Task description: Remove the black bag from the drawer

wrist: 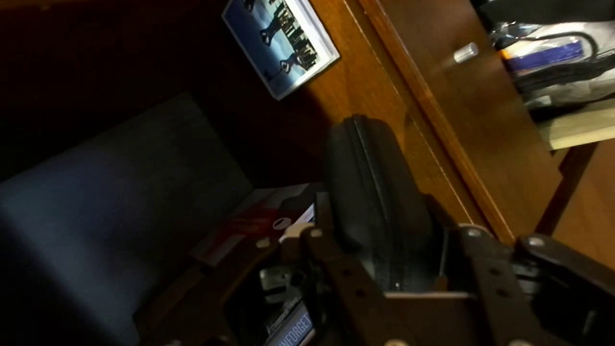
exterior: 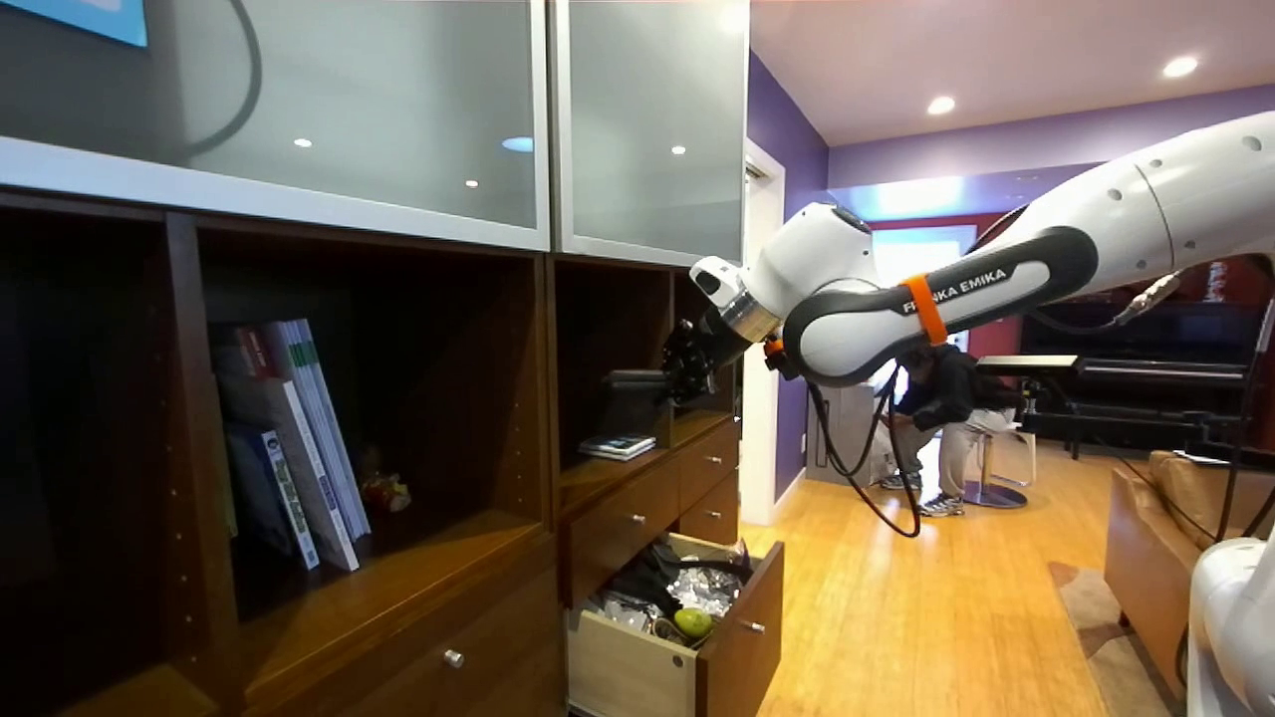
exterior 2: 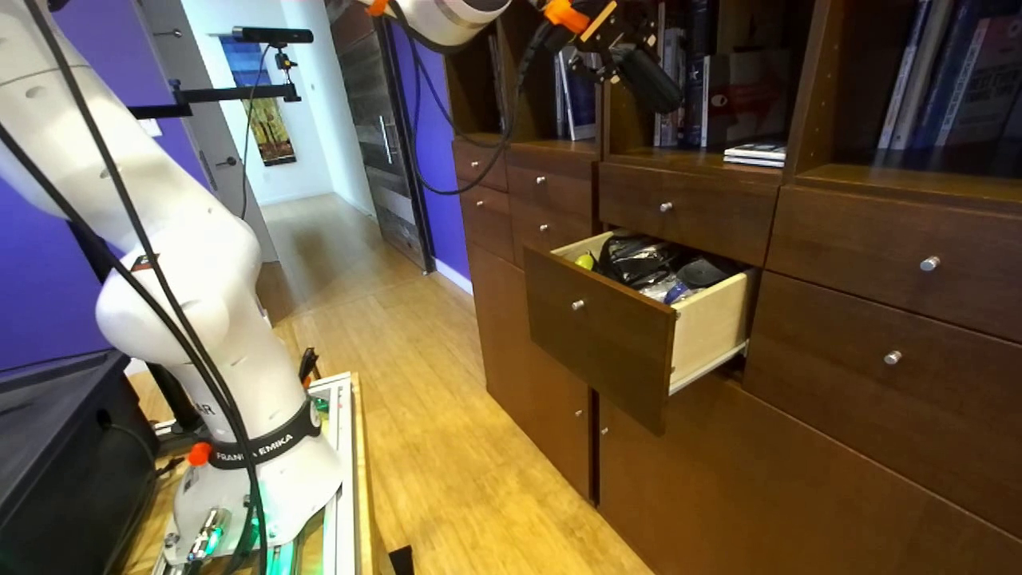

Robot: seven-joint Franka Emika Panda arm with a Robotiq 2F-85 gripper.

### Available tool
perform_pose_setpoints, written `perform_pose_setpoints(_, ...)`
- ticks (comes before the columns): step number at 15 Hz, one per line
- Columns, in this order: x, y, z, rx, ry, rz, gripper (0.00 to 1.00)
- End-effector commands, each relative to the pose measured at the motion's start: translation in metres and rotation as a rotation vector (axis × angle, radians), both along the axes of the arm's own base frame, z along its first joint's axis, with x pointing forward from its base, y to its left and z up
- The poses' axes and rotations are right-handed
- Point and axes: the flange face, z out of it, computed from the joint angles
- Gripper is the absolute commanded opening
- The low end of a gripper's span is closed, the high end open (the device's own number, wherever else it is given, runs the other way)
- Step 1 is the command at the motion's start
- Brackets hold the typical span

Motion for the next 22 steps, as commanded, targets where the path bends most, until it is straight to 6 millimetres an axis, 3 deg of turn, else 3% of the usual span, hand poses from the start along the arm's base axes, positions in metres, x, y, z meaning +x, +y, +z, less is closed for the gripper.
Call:
perform_pose_setpoints(1,0.018,0.021,-0.006,-0.044,-0.066,-0.047,0.22)
perform_pose_setpoints(10,0.026,0.047,-0.022,-0.159,-0.109,-0.116,0.22)
perform_pose_setpoints(22,0.031,0.052,-0.025,-0.216,-0.142,-0.15,0.22)
